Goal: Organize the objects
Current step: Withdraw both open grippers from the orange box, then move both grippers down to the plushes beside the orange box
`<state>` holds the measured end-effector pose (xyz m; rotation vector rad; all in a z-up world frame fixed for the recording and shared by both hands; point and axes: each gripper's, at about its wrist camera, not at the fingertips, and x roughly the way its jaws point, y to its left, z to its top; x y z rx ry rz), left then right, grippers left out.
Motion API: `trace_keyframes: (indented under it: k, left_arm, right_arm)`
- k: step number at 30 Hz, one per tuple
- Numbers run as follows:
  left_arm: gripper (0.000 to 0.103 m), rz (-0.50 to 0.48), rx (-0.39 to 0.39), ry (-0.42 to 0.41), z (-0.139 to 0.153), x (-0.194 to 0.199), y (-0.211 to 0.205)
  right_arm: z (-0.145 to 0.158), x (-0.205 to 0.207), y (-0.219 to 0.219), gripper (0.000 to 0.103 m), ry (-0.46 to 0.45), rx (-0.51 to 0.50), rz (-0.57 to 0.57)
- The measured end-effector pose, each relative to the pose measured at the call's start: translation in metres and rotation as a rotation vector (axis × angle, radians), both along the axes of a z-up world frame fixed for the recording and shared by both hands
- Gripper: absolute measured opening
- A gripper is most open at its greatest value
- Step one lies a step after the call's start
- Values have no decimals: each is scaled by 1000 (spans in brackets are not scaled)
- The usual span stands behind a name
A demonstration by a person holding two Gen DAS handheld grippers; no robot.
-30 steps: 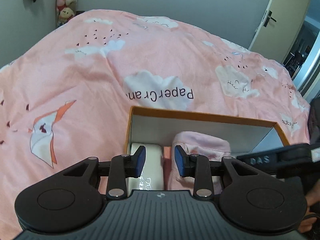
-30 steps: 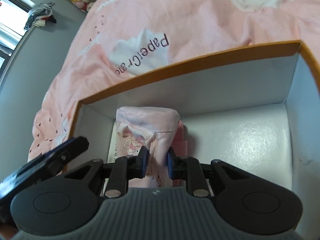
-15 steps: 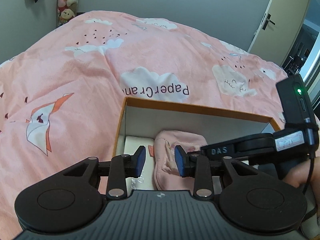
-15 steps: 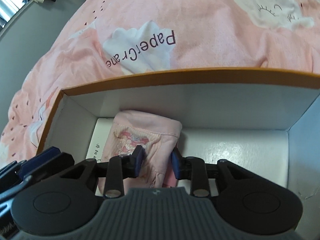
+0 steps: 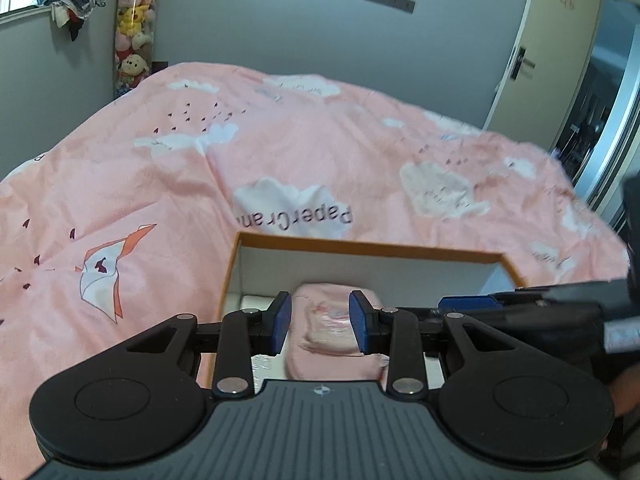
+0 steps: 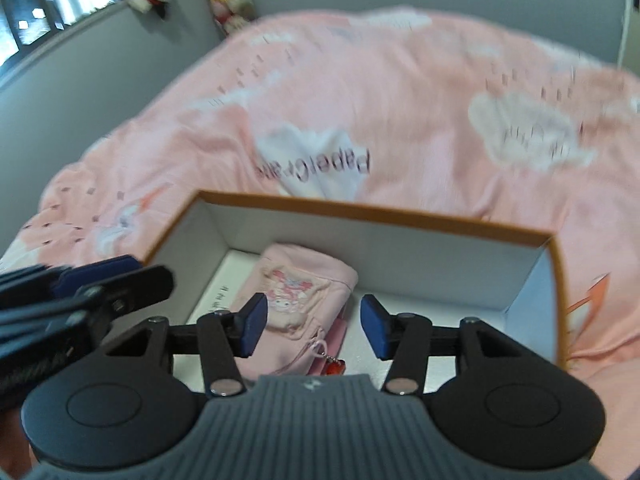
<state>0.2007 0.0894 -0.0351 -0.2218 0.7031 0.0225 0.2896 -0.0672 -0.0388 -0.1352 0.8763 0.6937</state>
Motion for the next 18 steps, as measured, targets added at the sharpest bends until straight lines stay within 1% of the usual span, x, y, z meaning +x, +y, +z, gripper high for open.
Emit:
trace_keyframes:
  k: [4, 7, 12, 15, 18]
  left_arm:
    - [38, -41, -13, -33, 13, -20, -9]
    - [38, -85, -23, -33, 16, -36, -16]
    - [38, -182, -41, 16, 7, -63, -27]
    - [38, -183, -77, 59, -4, -77, -23]
    - [38, -173, -128, 114, -15, -87, -18]
  right_arm:
    - [21, -34, -28, 55, -107, 32, 16]
    - [30, -58, -53, 56, -148, 59, 3]
    - [28, -94, -88, 55, -168, 79, -80]
    - [22, -114, -107, 54, -157, 97, -119]
    - [12, -129, -121, 46, -129, 96, -146]
